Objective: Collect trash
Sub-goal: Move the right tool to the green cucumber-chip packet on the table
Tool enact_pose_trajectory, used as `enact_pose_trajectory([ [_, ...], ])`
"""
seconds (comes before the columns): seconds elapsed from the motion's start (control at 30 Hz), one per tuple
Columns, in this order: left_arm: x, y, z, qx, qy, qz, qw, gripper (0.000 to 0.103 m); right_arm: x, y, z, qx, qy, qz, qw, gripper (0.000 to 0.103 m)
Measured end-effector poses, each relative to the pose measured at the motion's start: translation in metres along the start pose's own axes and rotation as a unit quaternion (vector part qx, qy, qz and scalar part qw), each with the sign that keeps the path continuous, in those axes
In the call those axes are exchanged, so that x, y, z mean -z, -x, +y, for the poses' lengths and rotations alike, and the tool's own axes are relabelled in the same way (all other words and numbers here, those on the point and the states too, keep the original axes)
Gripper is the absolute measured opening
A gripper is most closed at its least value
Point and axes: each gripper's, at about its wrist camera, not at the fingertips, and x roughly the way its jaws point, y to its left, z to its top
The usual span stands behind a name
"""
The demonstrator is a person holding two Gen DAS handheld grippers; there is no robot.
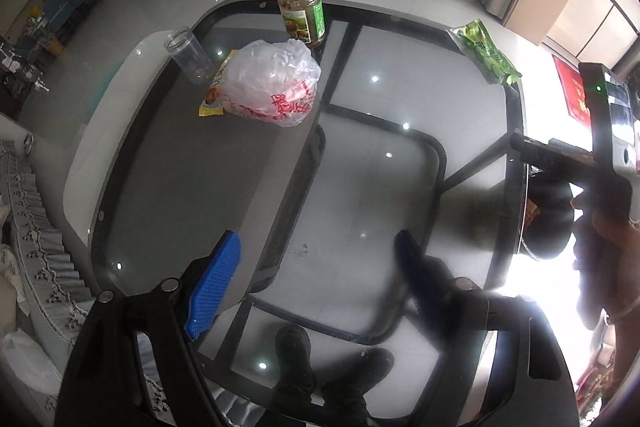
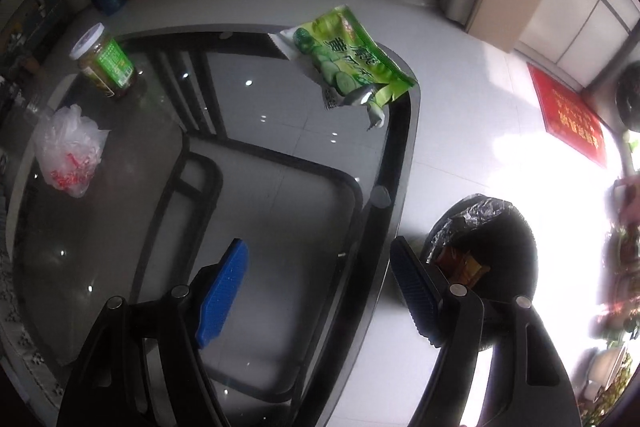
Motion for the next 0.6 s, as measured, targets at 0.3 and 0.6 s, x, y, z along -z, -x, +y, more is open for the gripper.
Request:
enact_pose_trajectory([
  [0.3, 0.006, -0.007, 0.03, -0.003, 0.03, 0.004, 0.9996, 0.078, -0.069, -0.042, 0.027, 0.061, 0.035, -0.033, 0.997, 0.071],
  [0.6, 0.009, -0.016, 0.06, -0.008, 0.051, 0.007, 0.9987, 0.078, -0.113, -0.083, 0.038, 0.048, 0.062, -0.038, 0.996, 0.071],
])
